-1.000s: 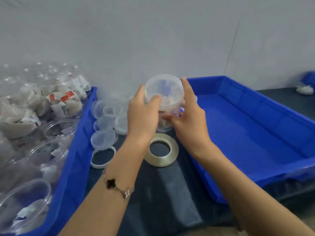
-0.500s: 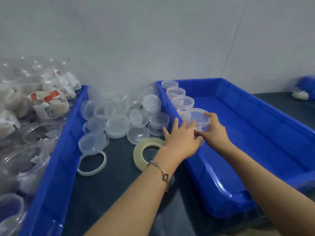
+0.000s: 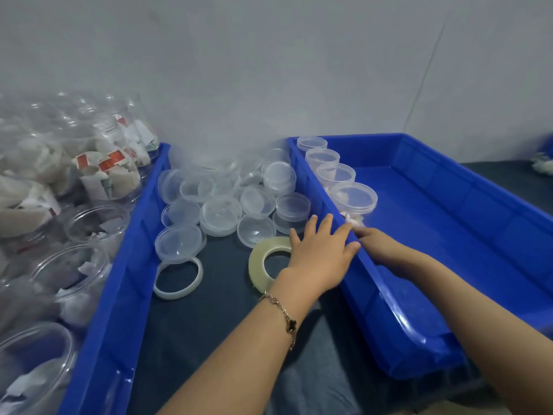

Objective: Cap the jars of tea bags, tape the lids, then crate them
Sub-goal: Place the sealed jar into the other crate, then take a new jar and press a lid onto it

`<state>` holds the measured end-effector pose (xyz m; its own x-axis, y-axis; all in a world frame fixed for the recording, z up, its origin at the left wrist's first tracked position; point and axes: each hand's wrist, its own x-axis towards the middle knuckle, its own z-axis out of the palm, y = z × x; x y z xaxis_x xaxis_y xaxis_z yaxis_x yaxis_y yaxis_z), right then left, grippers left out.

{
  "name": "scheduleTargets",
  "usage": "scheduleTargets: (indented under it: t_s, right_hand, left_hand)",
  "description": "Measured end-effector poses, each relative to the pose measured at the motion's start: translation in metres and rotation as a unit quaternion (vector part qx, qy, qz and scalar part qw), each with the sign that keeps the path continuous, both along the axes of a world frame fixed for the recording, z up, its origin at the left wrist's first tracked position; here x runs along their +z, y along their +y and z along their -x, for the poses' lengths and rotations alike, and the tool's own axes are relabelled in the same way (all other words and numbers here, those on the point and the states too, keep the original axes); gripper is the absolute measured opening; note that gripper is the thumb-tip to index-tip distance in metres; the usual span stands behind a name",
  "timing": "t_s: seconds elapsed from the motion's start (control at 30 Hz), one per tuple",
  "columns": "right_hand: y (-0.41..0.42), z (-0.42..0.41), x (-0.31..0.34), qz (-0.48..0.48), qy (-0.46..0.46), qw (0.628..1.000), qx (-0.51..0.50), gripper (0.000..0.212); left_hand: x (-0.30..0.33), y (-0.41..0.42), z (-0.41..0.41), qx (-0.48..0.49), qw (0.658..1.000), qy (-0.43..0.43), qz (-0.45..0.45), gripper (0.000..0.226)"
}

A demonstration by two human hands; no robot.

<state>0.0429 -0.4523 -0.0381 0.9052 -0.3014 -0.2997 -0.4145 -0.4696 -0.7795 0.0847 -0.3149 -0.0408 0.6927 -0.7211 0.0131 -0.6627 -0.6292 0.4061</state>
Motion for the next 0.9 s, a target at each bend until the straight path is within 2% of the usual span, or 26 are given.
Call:
scheduleTargets:
  t_s: [0.07, 0.13, 0.2, 0.27, 0.37, 0.43, 0.5, 0.6, 0.7, 0.77, 0.9]
  right_hand:
    - [-0.003, -0.001, 0.002, 0.107, -0.004, 0.994, -0.017, 0.025]
    - [-0.004, 0.0, 0.007, 0.207, -0.051, 0.973, -0.083, 0.024]
    - [0.004, 0.001, 0.015, 0.207, -0.121, 0.962, -0.13, 0.027]
    - [0.021, -0.001, 0.025, 0.242, -0.156, 0.951, -0.113, 0.027]
    - [0.065, -0.011, 0.04, 0.302, -0.176, 0.937, -0.01, 0.026]
    - [0.101, -0.017, 0.052, 0.289, -0.209, 0.933, 0.054, 0.024]
    - [0.144, -0.023, 0.062, 0.236, -0.234, 0.937, 0.11, 0.025]
    - [0.204, -0.037, 0.069, 0.185, -0.237, 0.937, 0.18, 0.027]
    - [0.253, -0.05, 0.069, 0.136, -0.24, 0.937, 0.217, 0.028]
    - [0.282, -0.057, 0.07, 0.1, -0.243, 0.935, 0.237, 0.028]
    - [0.332, -0.072, 0.077, 0.016, -0.243, 0.939, 0.242, 0.031]
  left_hand:
    - [0.004, 0.014, -0.003, 0.018, 1.0, -0.012, -0.013, 0.049]
    - [0.011, 0.033, -0.007, 0.031, 0.998, -0.019, -0.045, 0.046]
    - [0.02, 0.058, -0.014, 0.044, 0.996, -0.007, -0.079, 0.044]
    - [0.034, 0.083, -0.02, 0.06, 0.996, 0.016, -0.063, 0.04]
    - [0.061, 0.124, -0.025, 0.081, 0.994, 0.07, 0.031, 0.034]
    - [0.078, 0.146, -0.026, 0.105, 0.99, 0.076, 0.056, 0.034]
    - [0.089, 0.173, -0.026, 0.151, 0.985, 0.047, 0.064, 0.036]
    - [0.103, 0.212, -0.026, 0.221, 0.972, 0.013, 0.075, 0.035]
    - [0.115, 0.251, -0.021, 0.273, 0.954, 0.001, 0.123, 0.028]
    - [0.119, 0.276, -0.017, 0.326, 0.925, -0.056, 0.189, 0.014]
    - [0.111, 0.313, -0.014, 0.475, 0.783, -0.201, 0.348, 0.017]
